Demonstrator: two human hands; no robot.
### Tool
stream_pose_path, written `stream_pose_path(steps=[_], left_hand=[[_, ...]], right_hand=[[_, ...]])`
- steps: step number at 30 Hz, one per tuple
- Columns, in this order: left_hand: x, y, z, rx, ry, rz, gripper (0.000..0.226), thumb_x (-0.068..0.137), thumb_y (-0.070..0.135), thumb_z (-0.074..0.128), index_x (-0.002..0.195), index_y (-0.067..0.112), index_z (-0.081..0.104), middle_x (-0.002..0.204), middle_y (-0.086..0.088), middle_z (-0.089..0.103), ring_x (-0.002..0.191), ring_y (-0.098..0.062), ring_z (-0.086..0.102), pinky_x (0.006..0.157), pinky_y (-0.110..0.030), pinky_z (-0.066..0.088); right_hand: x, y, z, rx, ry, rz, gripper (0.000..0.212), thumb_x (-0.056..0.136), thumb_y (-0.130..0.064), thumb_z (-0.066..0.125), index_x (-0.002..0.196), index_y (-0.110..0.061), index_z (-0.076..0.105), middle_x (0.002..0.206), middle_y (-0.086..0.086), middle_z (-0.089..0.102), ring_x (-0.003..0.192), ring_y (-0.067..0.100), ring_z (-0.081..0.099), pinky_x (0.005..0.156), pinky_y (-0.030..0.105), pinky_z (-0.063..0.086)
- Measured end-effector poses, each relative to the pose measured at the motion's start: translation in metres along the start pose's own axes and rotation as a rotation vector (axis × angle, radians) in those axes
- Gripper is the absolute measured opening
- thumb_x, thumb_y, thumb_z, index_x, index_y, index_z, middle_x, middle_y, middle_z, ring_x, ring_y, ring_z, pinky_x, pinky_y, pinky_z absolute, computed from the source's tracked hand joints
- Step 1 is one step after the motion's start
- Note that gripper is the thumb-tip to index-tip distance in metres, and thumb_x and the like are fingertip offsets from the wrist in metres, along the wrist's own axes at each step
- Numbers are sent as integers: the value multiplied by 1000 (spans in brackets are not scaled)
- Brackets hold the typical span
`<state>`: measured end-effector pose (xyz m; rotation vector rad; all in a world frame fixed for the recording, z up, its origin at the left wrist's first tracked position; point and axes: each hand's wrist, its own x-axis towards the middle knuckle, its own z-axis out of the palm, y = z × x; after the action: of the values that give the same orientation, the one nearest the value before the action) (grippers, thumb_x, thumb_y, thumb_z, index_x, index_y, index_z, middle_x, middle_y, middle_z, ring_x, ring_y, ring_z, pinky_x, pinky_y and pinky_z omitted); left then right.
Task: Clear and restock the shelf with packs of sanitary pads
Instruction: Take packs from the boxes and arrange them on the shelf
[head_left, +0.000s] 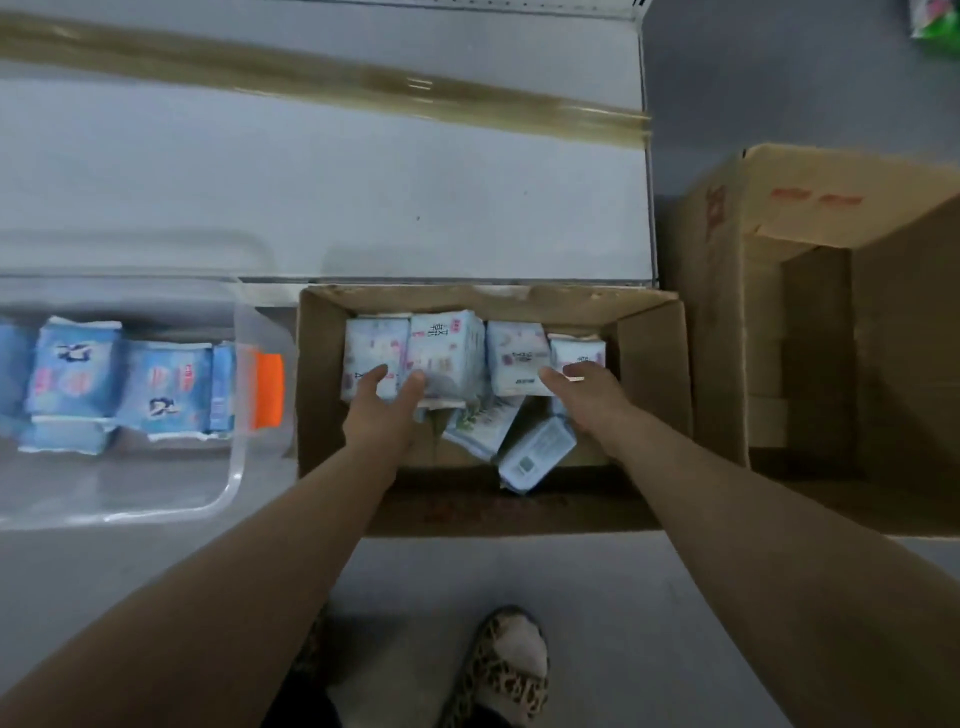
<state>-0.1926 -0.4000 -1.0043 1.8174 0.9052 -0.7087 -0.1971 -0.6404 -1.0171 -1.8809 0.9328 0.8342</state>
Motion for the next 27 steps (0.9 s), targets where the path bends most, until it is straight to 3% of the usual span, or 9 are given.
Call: stream_pose_path(steps=[4,8,10,13,17,19,22,25,27], left_hand=[[29,-11,18,-110,-59,-29,69,87,58,67,148,40,40,148,-9,44,120,-32,56,92,-44,56],[45,-19,33,-334,-129,-75,62,88,41,73,143,41,44,143,-5,44,118,-32,58,77,-40,60],[50,-18,41,-423,-148,-94,59,86,38,76,136,41,44,137,-7,51,112,-32,63,83,-49,60],[57,-10,52,-509,-65,-174,53,81,41,80,120,32,45,120,-7,57,103,-31,66,81,-53,60],[63,5,58,-598,-17,-253,94,43,58,93,118,20,50,113,-7,66,97,-28,69,81,-53,60],[63,6,57,-543,2,-260,97,47,53,95,123,15,49,114,-4,64,102,-25,65,91,-51,56],[54,2,47,-504,15,-266,84,61,37,94,126,10,49,113,-2,62,105,-22,62,96,-46,54],[29,-2,24,-505,-68,-298,86,52,39,95,125,13,57,116,-2,67,109,-24,65,94,-49,55],[4,-3,-1,-454,-77,-332,71,65,37,91,122,10,58,115,-5,65,108,-26,63,95,-47,54]], right_hand=[[34,0,20,123,26,83,79,90,-58,64,152,-15,39,148,8,46,129,30,51,105,48,48],[58,1,33,253,-4,199,73,85,-61,67,138,-13,54,133,9,60,116,28,57,99,46,52],[62,-1,41,341,34,241,69,83,-59,72,131,-11,57,123,10,63,106,27,60,93,45,55],[62,-8,53,564,61,272,53,84,-44,78,119,-8,60,106,11,65,91,24,63,71,37,60],[53,-7,62,771,86,250,41,82,-24,83,114,-6,63,104,11,69,83,21,68,57,33,61],[43,0,60,810,48,229,42,83,-17,82,119,-6,63,110,12,71,86,21,70,51,29,58],[21,16,56,839,12,213,52,82,-15,83,128,-8,60,114,11,72,93,24,73,58,32,60],[-12,24,56,919,-21,232,51,83,-13,81,130,-11,60,118,10,72,105,27,71,85,46,61],[-43,20,57,990,-62,248,44,87,-11,77,128,-13,62,120,9,72,111,28,68,99,51,54]])
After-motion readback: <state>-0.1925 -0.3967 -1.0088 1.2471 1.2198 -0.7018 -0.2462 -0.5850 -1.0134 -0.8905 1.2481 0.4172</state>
